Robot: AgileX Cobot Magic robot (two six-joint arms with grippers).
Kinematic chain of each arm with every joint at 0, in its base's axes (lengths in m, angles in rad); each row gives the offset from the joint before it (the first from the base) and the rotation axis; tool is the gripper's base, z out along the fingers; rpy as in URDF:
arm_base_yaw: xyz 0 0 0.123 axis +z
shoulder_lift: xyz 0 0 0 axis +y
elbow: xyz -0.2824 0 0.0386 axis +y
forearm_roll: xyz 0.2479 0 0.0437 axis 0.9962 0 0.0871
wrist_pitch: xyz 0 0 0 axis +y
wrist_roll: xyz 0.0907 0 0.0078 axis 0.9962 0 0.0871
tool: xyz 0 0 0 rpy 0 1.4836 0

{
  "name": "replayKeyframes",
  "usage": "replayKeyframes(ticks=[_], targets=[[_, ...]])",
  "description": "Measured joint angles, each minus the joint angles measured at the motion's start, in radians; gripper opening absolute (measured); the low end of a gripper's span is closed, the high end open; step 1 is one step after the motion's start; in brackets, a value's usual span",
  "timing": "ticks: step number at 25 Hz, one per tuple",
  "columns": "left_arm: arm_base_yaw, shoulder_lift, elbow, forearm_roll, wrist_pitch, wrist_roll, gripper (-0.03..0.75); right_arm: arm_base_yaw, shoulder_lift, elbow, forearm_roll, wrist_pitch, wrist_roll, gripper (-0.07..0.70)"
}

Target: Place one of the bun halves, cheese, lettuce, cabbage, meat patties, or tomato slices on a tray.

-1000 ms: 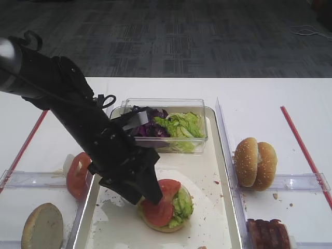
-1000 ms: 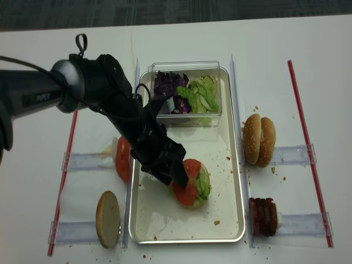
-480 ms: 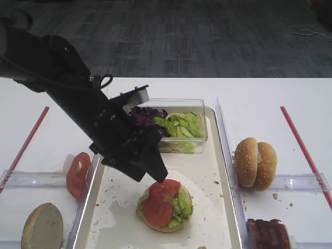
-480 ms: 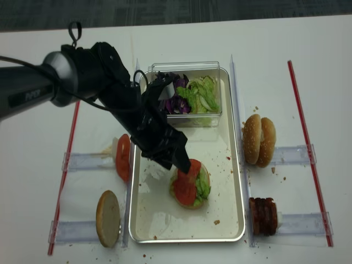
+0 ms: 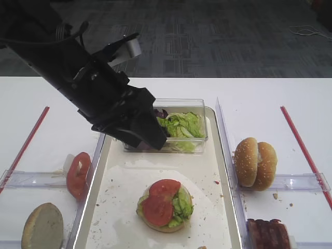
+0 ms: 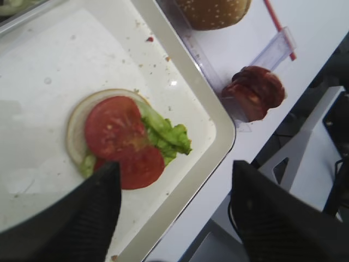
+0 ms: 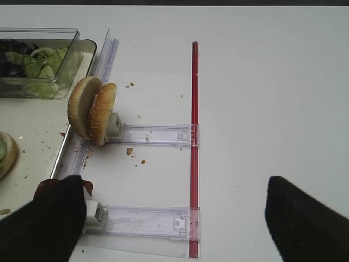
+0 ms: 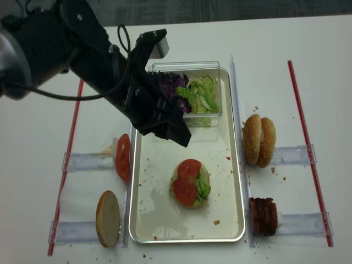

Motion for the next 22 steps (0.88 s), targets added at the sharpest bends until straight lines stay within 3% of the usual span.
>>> replayKeyframes(ticks=[4,12,19,22], targets=[[0.0,0.0,0.0,0.159,0.002,-0.108,0.44,0.0,0.0,0.0,0.0,0.0,0.0,0.689],[0.0,0.0,0.0,0.637,0.026,-0.41,0.44,0.0,0.0,0.0,0.0,0.0,0.0,0.689],[0.009,0.0,0.0,0.692,0.043,-0.48,0.44,0.0,0.0,0.0,0.0,0.0,0.0,0.689],[0.051,0.0,0.0,0.692,0.047,-0.49,0.44,0.0,0.0,0.0,0.0,0.0,0.0,0.689]])
